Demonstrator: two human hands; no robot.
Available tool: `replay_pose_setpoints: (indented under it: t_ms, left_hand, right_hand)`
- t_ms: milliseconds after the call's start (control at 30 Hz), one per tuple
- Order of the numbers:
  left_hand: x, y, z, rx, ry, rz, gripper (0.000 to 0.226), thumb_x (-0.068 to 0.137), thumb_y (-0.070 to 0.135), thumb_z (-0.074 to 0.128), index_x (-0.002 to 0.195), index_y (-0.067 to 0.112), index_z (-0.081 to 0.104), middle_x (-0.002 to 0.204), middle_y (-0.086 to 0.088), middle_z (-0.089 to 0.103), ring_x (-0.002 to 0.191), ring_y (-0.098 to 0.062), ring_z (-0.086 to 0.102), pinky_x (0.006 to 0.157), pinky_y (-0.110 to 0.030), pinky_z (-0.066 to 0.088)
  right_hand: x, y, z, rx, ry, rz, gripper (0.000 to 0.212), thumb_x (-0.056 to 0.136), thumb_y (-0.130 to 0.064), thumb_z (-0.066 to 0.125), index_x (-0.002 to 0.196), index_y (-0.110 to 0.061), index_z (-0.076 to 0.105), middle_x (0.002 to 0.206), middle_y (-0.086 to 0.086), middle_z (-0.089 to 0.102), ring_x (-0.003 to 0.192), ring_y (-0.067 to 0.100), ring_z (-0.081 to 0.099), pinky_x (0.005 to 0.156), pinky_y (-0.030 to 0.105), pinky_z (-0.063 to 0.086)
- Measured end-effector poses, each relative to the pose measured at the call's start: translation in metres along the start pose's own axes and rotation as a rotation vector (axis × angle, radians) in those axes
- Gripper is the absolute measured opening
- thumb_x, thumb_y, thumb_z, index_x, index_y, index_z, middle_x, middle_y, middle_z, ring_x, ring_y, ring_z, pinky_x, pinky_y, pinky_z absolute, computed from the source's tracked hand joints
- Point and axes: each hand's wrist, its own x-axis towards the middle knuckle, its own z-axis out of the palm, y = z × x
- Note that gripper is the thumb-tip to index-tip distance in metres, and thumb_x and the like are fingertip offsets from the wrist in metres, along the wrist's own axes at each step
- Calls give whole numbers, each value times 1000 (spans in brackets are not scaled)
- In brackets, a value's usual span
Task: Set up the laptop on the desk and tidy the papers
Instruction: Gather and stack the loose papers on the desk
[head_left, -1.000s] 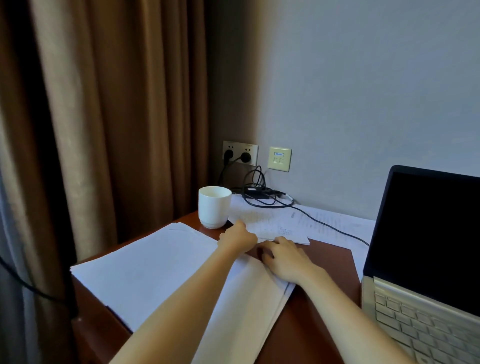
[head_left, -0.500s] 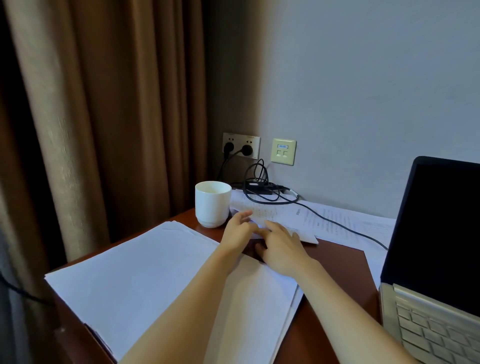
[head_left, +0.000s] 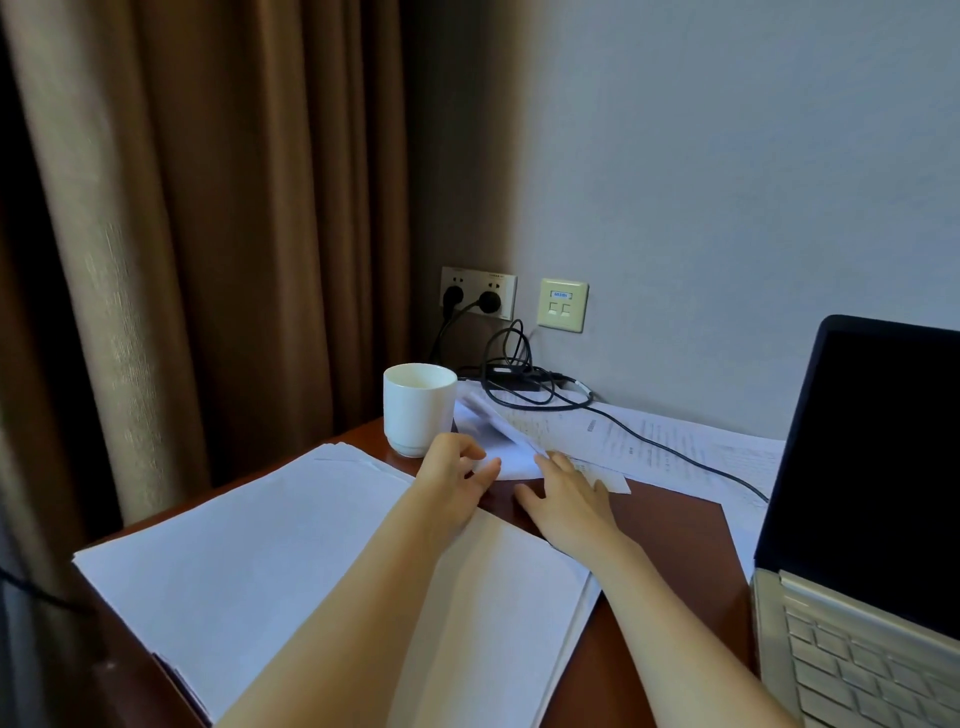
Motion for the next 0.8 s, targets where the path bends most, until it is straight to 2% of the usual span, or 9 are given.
replay_pose_setpoints:
  t_ms: [100, 200, 233, 300, 367, 533, 633, 700, 800]
  left_hand:
    - [1, -1, -2, 27, -38, 29, 30, 85, -6, 37, 111, 8, 39, 133, -22, 39, 125, -32, 45, 108, -37, 39]
    - [17, 0, 2, 176, 165, 92, 12, 85, -7, 42, 90, 4, 42, 100, -16, 49, 95, -25, 53, 84, -31, 48]
    - [16, 1, 3, 156, 205, 133, 17, 85, -7, 43, 97, 4, 42, 94, -14, 48, 90, -23, 50, 82, -31, 46]
    - [11, 4, 3, 145, 153, 99, 40, 86, -8, 40, 125, -1, 35, 113, -20, 48, 110, -28, 46, 100, -35, 40]
    - [6, 11, 0, 217, 78, 65, 50, 87, -8, 35, 137, -5, 26, 142, -29, 34, 134, -36, 34, 113, -40, 27]
    - [1, 14, -5, 93, -26, -23, 64, 88, -5, 35, 147, -1, 10, 145, -32, 31, 136, -40, 31, 114, -41, 26]
    - [4, 10, -7, 82, -80, -32, 63, 87, -2, 36, 147, -1, 15, 142, -32, 35, 135, -38, 34, 112, -41, 27]
    - [7, 7, -7, 91, -88, -19, 60, 86, -2, 38, 144, -1, 22, 140, -28, 39, 133, -37, 37, 112, -41, 29]
    - [10, 5, -6, 123, -92, -6, 37, 86, -1, 41, 123, 1, 43, 125, -21, 50, 131, -35, 40, 109, -41, 32]
  right_hand:
    - [3, 1, 2, -25, 11, -11, 51, 99, -39, 34, 144, -16, 29, 152, -1, 24, 140, 18, 25, 113, 44, 17]
    - [4, 3, 4, -28, 16, -30, 51, 99, -39, 35, 144, -16, 30, 150, -2, 28, 138, 19, 28, 113, 44, 19]
    - [4, 3, 4, -23, 17, -33, 51, 99, -39, 36, 145, -17, 30, 149, -2, 30, 138, 19, 29, 113, 44, 20]
    - [5, 4, 5, -1, 34, -44, 46, 99, -35, 37, 143, -20, 35, 146, -2, 34, 134, 20, 34, 112, 44, 23]
    - [5, 4, 5, 42, 75, -82, 37, 98, -26, 39, 133, -24, 49, 138, -2, 43, 124, 20, 45, 106, 40, 32]
    - [2, 3, 4, 89, 176, -200, 37, 89, -5, 43, 108, -19, 70, 120, -2, 57, 110, 19, 53, 91, 27, 42]
    - [2, 4, 4, -4, 177, -217, 38, 91, -11, 42, 115, -26, 67, 128, -3, 53, 123, 18, 44, 99, 29, 35]
    - [4, 3, 6, -76, 107, -186, 40, 95, -18, 37, 129, -27, 56, 134, -3, 46, 133, 18, 33, 108, 37, 28]
    - [6, 1, 5, -67, -12, -88, 45, 99, -23, 28, 143, -17, 33, 155, -6, 16, 145, 16, 7, 117, 49, 9]
